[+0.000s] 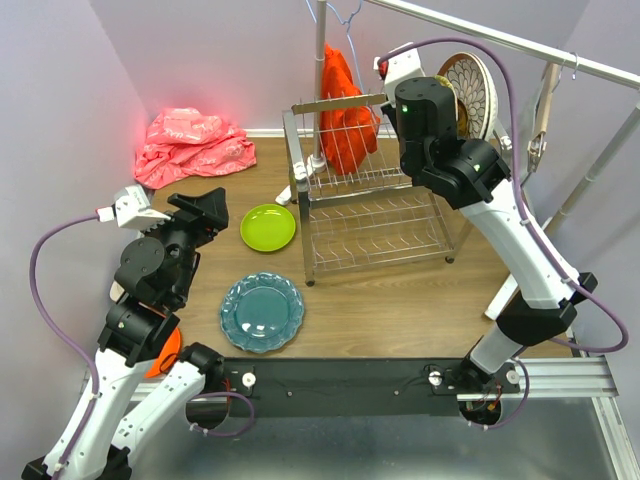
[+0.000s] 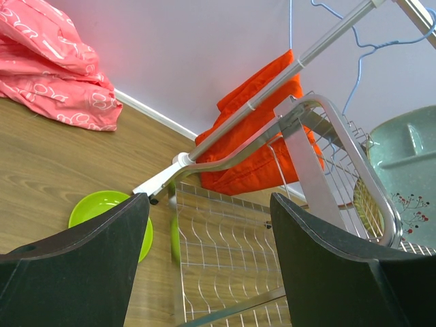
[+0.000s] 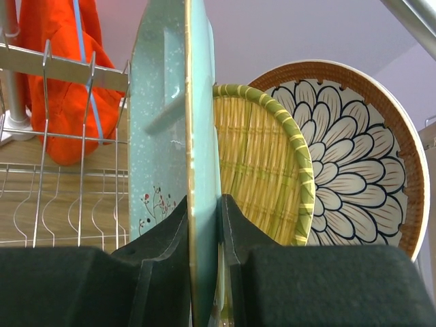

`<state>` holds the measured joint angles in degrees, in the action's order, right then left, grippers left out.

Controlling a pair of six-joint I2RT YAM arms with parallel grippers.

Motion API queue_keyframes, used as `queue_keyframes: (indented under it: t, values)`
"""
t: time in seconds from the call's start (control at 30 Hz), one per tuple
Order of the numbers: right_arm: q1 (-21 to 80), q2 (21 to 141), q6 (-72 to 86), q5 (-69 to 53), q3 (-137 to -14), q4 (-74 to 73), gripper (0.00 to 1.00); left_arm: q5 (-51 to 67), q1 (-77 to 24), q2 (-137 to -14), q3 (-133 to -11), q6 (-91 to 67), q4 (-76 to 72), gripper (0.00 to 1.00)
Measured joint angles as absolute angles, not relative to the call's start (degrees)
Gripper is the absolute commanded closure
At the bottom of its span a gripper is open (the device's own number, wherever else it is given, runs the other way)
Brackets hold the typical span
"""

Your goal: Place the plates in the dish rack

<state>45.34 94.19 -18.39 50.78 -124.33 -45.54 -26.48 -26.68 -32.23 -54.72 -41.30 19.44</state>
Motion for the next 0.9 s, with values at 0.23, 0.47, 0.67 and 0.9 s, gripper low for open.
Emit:
queue_keyframes:
  t: [0.23, 0.47, 0.67, 0.9]
  values:
    - [45.25, 94.19, -17.82, 50.78, -124.33, -44.34, 0.64, -26.48, -26.68, -32.14, -54.68, -41.39, 19.44, 0.19]
    - [45.10, 94.52, -17.82, 50.76, -124.46, -43.68, 0.60, -26.48, -26.70, -31.73, -54.61, -41.41, 19.49, 0.19]
    - [44.95, 95.48, -18.09, 50.74, -126.63, -43.62, 0.53, -26.48, -26.68, -31.55, -54.61, -41.43, 19.46, 0.19]
    - [44.91, 95.46, -19.07, 49.50, -127.55, -43.24, 0.34, -26.48, -26.70, -31.73, -54.59, -41.43, 19.40, 0.19]
